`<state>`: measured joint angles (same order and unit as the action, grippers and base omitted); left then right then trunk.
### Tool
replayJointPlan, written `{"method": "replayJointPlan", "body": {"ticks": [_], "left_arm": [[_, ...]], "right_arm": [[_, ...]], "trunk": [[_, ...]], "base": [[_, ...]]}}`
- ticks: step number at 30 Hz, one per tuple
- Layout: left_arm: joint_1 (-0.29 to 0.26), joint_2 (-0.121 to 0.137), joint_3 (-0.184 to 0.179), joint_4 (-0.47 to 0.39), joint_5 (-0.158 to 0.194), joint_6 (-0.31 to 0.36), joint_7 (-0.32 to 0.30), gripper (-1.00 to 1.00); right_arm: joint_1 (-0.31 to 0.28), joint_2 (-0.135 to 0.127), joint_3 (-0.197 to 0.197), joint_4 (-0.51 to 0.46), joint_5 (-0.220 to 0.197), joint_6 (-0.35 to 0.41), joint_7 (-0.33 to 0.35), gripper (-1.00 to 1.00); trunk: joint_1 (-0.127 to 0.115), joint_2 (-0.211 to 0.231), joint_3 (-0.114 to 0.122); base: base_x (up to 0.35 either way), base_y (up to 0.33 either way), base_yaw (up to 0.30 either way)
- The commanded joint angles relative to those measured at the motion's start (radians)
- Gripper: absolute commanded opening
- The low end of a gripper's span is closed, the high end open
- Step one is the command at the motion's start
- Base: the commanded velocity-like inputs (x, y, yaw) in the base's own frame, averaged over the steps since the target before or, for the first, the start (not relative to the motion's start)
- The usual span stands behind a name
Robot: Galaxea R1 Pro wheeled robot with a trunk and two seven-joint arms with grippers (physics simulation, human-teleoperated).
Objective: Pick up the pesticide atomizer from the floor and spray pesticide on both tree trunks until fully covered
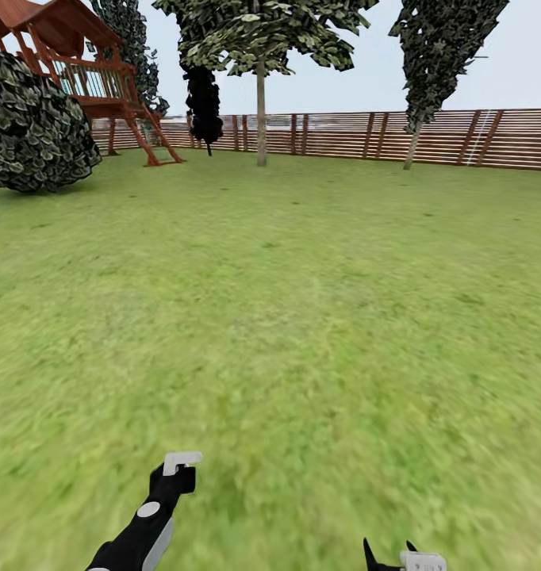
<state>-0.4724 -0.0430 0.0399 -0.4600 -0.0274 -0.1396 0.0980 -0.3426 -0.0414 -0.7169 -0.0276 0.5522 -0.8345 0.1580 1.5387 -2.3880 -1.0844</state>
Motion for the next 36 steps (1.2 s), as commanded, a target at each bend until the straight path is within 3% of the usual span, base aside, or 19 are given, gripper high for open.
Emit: {"method": "replayJointPlan", "body": {"ticks": [1, 36], "left_arm": [[0.000, 0.000, 0.000, 0.000, 0.000, 0.000, 0.000, -1.00], [0.000, 0.000, 0.000, -0.001, 0.000, -0.001, 0.000, -1.00]], "right_arm": [[0.000, 0.000, 0.000, 0.000, 0.000, 0.000, 0.000, 1.00], [0.000, 0.000, 0.000, 0.000, 0.000, 0.000, 0.000, 1.00]], "trunk": [[0.000, 0.000, 0.000], [0.000, 0.000, 0.000]], "base": [[0.310, 0.194, 0.000], [0.311, 0.188, 0.000]]}}
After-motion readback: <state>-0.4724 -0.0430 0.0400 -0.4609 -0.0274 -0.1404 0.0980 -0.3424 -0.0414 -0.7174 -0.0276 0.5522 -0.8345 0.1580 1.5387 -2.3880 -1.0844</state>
